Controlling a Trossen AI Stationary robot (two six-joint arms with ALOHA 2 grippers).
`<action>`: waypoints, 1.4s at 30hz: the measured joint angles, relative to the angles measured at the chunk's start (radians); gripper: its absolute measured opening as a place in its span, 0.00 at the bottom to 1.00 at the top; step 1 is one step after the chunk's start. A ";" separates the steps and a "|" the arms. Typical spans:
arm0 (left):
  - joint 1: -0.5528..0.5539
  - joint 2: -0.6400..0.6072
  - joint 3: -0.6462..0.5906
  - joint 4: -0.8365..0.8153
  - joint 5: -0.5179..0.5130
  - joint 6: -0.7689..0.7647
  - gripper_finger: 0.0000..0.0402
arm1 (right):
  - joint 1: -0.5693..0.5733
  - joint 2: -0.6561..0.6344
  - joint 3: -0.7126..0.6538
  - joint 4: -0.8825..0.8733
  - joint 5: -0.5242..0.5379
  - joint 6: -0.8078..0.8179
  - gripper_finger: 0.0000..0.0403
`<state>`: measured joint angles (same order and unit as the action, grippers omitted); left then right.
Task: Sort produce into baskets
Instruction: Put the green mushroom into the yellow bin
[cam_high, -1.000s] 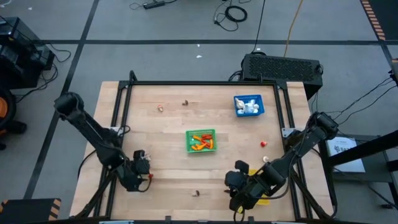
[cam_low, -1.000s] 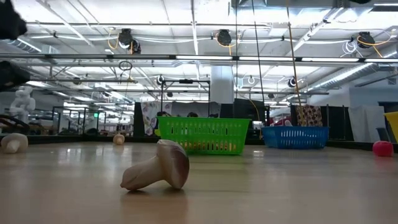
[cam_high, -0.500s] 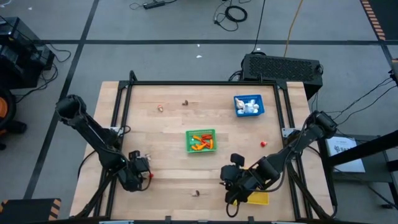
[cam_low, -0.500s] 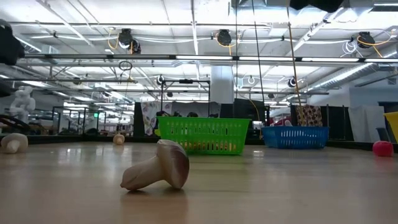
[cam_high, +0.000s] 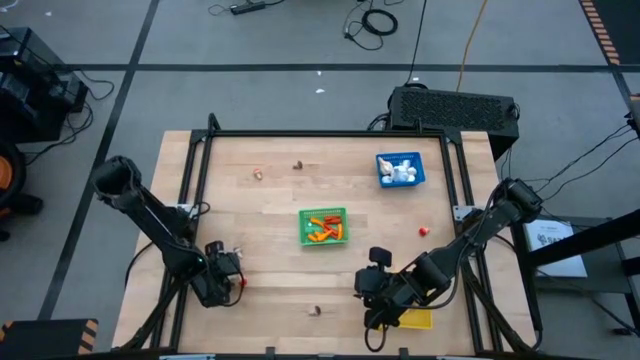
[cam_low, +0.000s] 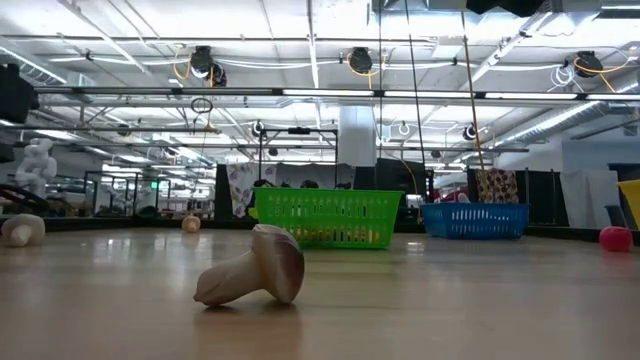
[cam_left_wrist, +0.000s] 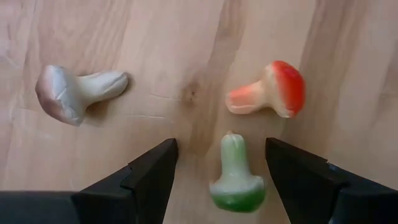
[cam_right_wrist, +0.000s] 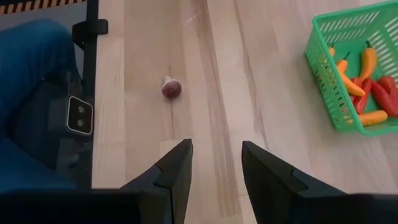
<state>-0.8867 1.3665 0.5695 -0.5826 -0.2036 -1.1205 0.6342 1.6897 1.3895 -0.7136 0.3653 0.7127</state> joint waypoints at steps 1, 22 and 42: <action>0.000 0.012 0.002 0.001 -0.002 0.000 0.64 | 0.000 0.000 0.000 0.000 0.000 -0.002 0.32; -0.006 0.039 0.018 0.000 0.003 0.022 0.15 | -0.032 0.000 0.000 0.000 0.003 -0.048 0.32; -0.060 -0.213 0.109 0.134 -0.392 0.347 0.19 | -0.058 0.203 0.000 0.633 0.153 -0.798 0.32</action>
<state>-0.9466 1.1537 0.6784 -0.4482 -0.5952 -0.7736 0.5758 1.8932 1.3899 -0.0808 0.5182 -0.0853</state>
